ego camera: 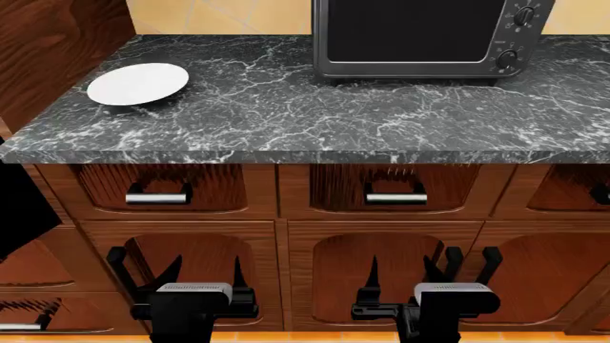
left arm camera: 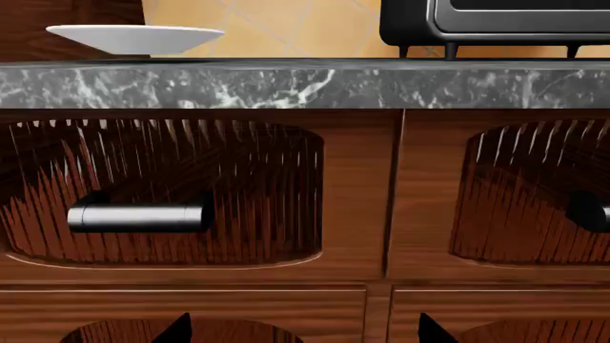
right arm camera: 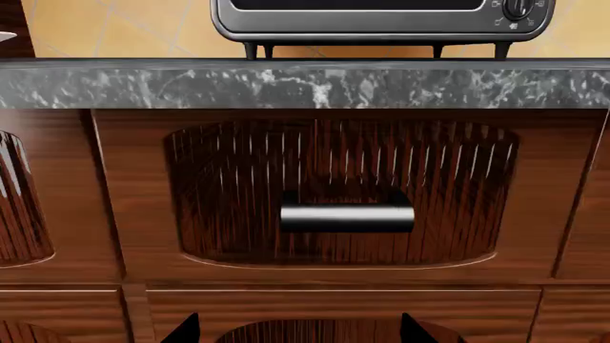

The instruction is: Pick the potato from the oven and place it on the plate on the counter.

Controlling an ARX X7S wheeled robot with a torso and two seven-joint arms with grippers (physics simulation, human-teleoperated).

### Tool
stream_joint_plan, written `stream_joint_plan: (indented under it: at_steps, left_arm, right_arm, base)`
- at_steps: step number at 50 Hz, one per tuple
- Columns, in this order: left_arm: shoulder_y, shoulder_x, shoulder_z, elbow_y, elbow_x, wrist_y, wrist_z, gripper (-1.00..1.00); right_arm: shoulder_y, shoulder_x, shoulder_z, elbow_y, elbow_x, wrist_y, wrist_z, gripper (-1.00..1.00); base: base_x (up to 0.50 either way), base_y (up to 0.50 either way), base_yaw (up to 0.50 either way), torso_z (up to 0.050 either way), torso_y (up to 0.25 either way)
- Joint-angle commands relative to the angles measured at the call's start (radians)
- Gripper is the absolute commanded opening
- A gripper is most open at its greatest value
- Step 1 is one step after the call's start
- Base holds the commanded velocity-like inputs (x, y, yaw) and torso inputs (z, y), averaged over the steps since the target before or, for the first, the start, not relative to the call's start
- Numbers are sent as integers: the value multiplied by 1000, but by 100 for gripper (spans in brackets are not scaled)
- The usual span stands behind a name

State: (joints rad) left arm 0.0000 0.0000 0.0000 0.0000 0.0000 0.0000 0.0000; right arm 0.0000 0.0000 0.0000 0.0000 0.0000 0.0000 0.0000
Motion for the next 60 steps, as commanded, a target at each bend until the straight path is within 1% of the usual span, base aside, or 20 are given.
stream_joint_plan:
  at_steps: [1,10,14,17,21,23,24,26,32,35,38,42,43,44,45,47,49,52,56,60]
  left_arm:
    - [-7,-17,22,-18,-11,23,-15,100]
    - [-12,-46,63,-26,-16,46,-49,100]
    - [24,-63,92,216,-36,-113,-31,100]
    - [10,-86,94,345,-73,-217,-6,100]
    - [-6,-162,113,516,-61,-369,29,100]
    - [-21,-193,94,614,-102,-470,57,100]
    - [-24,-200,94,634,-103,-475,60,100]
    - [-43,-216,73,729,-153,-591,76,100]
    - [-130,-225,7,910,-269,-850,79,100]
    - [-188,-237,-31,983,-334,-980,89,100]
    - [-237,-278,-110,1046,-472,-1100,95,100]
    - [-276,-510,-149,1046,-893,-1047,-132,100]
    - [-273,-568,-150,1046,-972,-1004,-162,100]
    - [-257,-615,-142,1046,-993,-941,-172,100]
    - [-264,-641,-180,1043,-1093,-943,-207,100]
    - [-282,-691,-218,1040,-1196,-936,-242,100]
    - [-305,-726,-253,1018,-1270,-932,-276,100]
    - [-333,-783,-295,1005,-1345,-930,-311,100]
    - [-332,-814,-322,987,-1337,-929,-301,100]
    - [-323,-835,-356,986,-1355,-919,-306,100]
  right_arm:
    - [4,15,-19,7,19,18,19,100]
    - [-4,42,-46,-38,49,58,61,100]
    - [-5,67,-85,-100,1,132,72,100]
    - [-11,79,-82,-192,39,206,50,100]
    - [-13,98,-103,-338,73,335,22,100]
    - [-5,103,-100,-389,117,386,-1,100]
    - [-4,106,-101,-415,123,404,-2,100]
    - [16,121,-107,-529,135,520,2,100]
    - [90,146,-96,-753,214,754,-8,100]
    - [124,151,-59,-824,267,832,-16,100]
    - [169,145,11,-910,349,960,-17,100]
    - [236,146,96,-1019,466,1141,-27,100]
    - [247,147,119,-1036,495,1175,-29,100]
    - [248,156,135,-1044,523,1180,-26,100]
    - [257,181,148,-1046,584,1181,18,100]
    - [281,249,181,-1047,772,1160,146,100]
    - [298,302,204,-1046,906,1135,242,100]
    - [316,344,213,-1044,1004,1129,312,100]
    - [371,446,226,-1046,1214,1108,467,100]
    - [405,534,187,-1046,1332,1045,576,100]
  base:
    - [0,0,0,0,0]
    - [0,0,0,0,0]
    - [0,0,0,0,0]
    - [0,0,0,0,0]
    - [0,0,0,0,0]
    - [0,0,0,0,0]
    - [0,0,0,0,0]
    - [0,0,0,0,0]
    - [0,0,0,0,0]
    - [0,0,0,0,0]
    - [0,0,0,0,0]
    - [0,0,0,0,0]
    - [0,0,0,0,0]
    - [0,0,0,0,0]
    - [0,0,0,0,0]
    - [0,0,0,0,0]
    - [0,0,0,0,0]
    - [0,0,0,0,0]
    - [0,0,0,0,0]
    - [0,0,0,0,0]
